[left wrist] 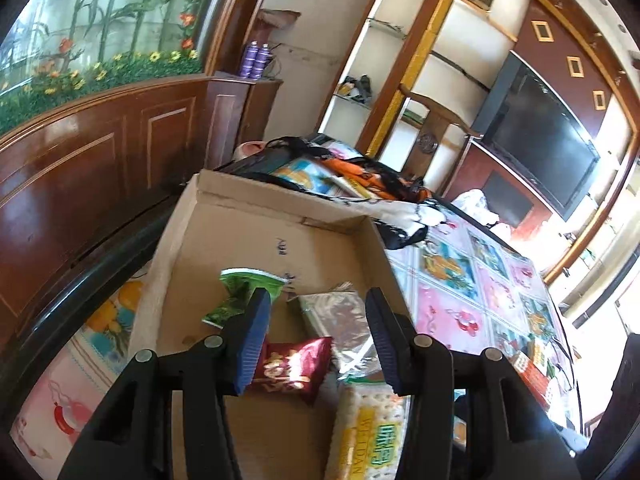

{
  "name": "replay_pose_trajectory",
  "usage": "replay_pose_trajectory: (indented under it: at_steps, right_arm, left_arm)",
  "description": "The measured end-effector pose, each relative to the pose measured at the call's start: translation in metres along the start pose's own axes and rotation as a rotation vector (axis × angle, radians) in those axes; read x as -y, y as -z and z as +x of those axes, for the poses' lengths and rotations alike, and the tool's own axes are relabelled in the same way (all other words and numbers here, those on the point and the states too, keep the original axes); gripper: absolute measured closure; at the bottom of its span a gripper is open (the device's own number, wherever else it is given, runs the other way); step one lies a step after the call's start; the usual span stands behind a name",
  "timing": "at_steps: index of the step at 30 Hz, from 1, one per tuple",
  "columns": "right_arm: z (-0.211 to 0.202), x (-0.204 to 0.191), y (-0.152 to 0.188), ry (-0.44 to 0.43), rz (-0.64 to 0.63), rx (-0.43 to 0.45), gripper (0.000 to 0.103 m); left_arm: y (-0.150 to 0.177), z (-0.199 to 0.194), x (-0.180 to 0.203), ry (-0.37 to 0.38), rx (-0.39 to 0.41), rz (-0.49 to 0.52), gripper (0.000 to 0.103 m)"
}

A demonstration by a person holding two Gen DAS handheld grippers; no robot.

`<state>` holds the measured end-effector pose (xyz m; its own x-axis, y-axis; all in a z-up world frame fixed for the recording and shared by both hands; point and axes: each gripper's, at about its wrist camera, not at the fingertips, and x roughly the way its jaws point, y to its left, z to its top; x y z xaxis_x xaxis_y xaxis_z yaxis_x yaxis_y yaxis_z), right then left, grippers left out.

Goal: Organize snacks
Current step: 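Move both grippers back over the snack pile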

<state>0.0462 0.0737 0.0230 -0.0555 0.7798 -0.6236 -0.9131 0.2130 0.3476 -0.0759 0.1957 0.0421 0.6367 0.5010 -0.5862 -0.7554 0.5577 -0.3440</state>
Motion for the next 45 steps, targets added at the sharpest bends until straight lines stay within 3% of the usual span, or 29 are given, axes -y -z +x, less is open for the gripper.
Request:
replay_pose_trajectory:
  at_steps: [15, 23, 28, 33, 40, 43, 45]
  right_arm:
    - [-0.05, 0.058, 0.006, 0.017, 0.126, 0.052, 0.044]
    - [-0.111, 0.132, 0.026, 0.109, 0.24, 0.129, 0.041]
    - [-0.147, 0.184, 0.044, 0.163, 0.348, 0.16, 0.041]
    - [-0.179, 0.218, 0.06, 0.188, 0.417, 0.188, 0.041]
    - [-0.214, 0.249, 0.073, 0.21, 0.48, 0.23, 0.04]
    - [-0.217, 0.259, 0.075, 0.24, 0.482, 0.203, 0.03]
    - [-0.211, 0.268, 0.077, 0.253, 0.481, 0.161, 0.03]
  left_arm:
    - [0.012, -0.003, 0.033, 0.121, 0.001, 0.119, 0.051]
    - [0.04, 0.0, 0.091, 0.29, -0.124, 0.287, 0.049]
    - [0.068, 0.002, 0.136, 0.337, -0.211, 0.416, 0.048]
    - [0.089, 0.013, 0.175, 0.341, -0.293, 0.512, 0.048]
    - [0.114, 0.048, 0.214, 0.286, -0.402, 0.636, 0.042]
    - [0.123, 0.064, 0.224, 0.235, -0.421, 0.673, 0.042]
    - [0.125, 0.072, 0.225, 0.205, -0.418, 0.669, 0.042]
